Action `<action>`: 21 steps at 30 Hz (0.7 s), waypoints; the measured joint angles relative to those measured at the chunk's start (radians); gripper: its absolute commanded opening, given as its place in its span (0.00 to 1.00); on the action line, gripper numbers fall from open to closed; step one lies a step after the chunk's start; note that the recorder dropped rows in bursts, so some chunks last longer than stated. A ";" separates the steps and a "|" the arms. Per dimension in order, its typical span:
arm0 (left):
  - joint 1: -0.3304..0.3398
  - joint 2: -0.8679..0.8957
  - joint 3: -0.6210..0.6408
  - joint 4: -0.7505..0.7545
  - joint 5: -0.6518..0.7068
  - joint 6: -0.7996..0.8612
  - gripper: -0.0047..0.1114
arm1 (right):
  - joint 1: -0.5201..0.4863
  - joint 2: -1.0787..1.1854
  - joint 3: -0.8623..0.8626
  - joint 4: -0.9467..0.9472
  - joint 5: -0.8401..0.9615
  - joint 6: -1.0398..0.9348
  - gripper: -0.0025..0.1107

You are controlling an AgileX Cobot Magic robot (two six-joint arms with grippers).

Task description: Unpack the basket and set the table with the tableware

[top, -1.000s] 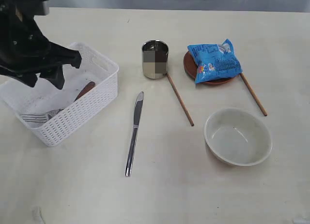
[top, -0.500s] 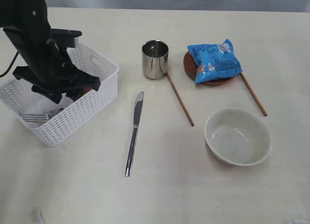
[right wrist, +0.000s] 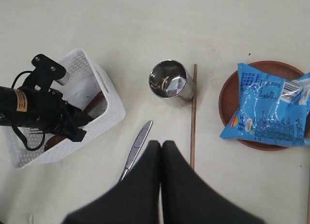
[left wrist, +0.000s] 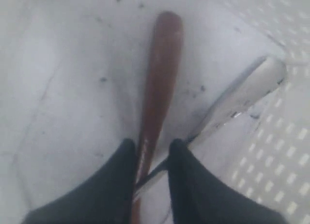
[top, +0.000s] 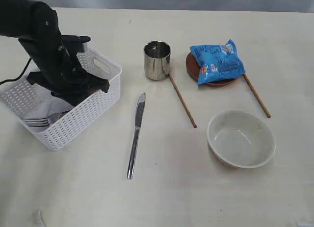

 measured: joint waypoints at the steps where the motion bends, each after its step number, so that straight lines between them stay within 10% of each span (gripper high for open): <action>1: 0.000 0.000 -0.001 0.007 -0.005 0.000 0.05 | 0.000 0.000 0.000 0.000 0.000 0.000 0.02; 21: 0.000 -0.125 -0.034 0.140 -0.064 -0.029 0.04 | 0.000 0.000 0.000 0.000 0.001 -0.008 0.02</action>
